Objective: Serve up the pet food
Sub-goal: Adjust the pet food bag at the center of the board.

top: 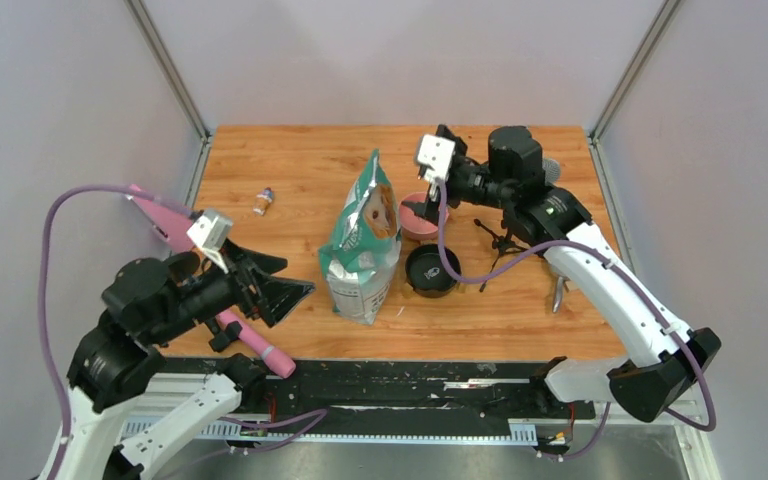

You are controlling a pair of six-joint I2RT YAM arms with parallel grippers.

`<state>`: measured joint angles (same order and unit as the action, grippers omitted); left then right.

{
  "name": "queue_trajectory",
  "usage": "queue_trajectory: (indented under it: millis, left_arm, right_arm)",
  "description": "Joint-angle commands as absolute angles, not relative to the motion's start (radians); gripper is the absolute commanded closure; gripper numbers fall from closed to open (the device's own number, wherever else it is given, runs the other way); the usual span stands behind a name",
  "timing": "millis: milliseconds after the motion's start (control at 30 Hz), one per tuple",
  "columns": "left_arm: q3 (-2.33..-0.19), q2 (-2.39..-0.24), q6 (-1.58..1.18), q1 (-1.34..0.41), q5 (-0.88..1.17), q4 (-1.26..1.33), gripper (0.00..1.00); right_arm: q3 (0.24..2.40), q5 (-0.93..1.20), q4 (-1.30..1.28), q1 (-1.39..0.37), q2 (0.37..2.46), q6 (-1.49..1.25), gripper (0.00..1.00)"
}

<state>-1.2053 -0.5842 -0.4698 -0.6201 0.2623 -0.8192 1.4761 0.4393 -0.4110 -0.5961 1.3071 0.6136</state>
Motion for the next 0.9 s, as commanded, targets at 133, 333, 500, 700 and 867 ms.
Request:
queue_trajectory:
  millis: [133, 333, 500, 700, 867]
  left_arm:
    - [-1.134, -0.565, -0.527, -0.623, 0.215, -0.778, 0.0]
    - [-1.152, -0.662, -0.549, -0.623, 0.259, -0.747, 0.0]
    - [-1.034, -0.676, -0.618, -0.623, 0.342, -0.606, 0.0]
    - [-0.977, -0.739, -0.678, -0.625, 0.419, -0.488, 0.08]
    - [-0.949, -0.768, -0.734, -0.624, 0.368, -0.412, 0.17]
  right_arm:
    - [1.57, 0.776, -0.566, -0.584, 1.357, 0.79, 0.0]
    - [1.519, 0.91, -0.597, -0.586, 1.32, 1.173, 0.0]
    - [1.811, 0.957, -0.973, -0.591, 1.487, 1.399, 0.01]
    - [1.957, 0.815, -1.067, -0.615, 1.638, 1.528, 0.05]
    - [2.066, 0.792, -1.165, -0.631, 1.746, 1.582, 0.18]
